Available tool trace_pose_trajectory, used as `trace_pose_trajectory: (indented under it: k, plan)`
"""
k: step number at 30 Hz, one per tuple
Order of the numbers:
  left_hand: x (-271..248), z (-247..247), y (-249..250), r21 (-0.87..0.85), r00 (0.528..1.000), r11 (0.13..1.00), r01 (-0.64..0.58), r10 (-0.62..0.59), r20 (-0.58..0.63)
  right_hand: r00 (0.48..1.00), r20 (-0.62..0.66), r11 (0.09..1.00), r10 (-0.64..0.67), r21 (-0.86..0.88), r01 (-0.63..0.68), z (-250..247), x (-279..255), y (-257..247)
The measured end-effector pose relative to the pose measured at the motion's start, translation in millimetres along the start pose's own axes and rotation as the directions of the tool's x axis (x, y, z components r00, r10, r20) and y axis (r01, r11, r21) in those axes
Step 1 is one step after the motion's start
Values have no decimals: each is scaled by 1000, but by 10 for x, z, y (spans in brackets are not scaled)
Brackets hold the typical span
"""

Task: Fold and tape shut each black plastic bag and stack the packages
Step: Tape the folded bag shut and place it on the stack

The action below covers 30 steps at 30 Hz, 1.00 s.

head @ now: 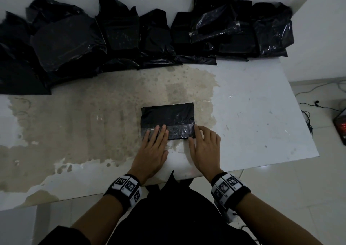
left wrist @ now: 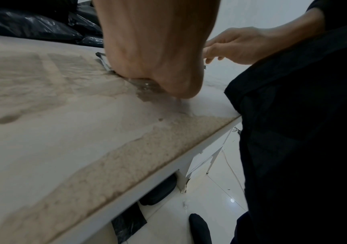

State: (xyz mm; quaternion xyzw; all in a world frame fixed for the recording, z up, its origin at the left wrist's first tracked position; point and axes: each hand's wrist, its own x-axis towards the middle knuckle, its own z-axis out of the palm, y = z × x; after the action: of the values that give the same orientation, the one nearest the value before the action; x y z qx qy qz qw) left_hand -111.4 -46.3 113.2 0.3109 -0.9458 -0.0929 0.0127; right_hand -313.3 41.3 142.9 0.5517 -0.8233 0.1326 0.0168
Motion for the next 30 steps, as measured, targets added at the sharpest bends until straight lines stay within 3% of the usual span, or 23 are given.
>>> trace_pose_trajectory:
  k: [8,15,16,20,23,27,30]
  plan:
    - [-3,-2,13,-6,1000,1000,15,-15,17,948,130,928,291,203,-313,-1,122,-15]
    - [1,-8,22,-5,1000,1000,21,-21,18,911,234,861,339,314,-401,52,222,-4]
    - [1,-5,22,-7,1000,1000,21,-21,17,907,257,821,333,394,-413,52,235,7]
    - [2,-7,21,-10,1000,1000,14,-14,11,833,399,525,382,648,-551,23,296,24]
    - [0,-6,14,-13,1000,1000,14,-14,10,801,448,423,397,684,-594,104,293,81]
    - [-2,-5,5,-18,1000,1000,13,-13,10,808,462,439,366,680,-588,137,318,120]
    - [-1,-17,12,-12,1000,1000,9,-9,11,854,412,564,319,641,-520,112,341,79]
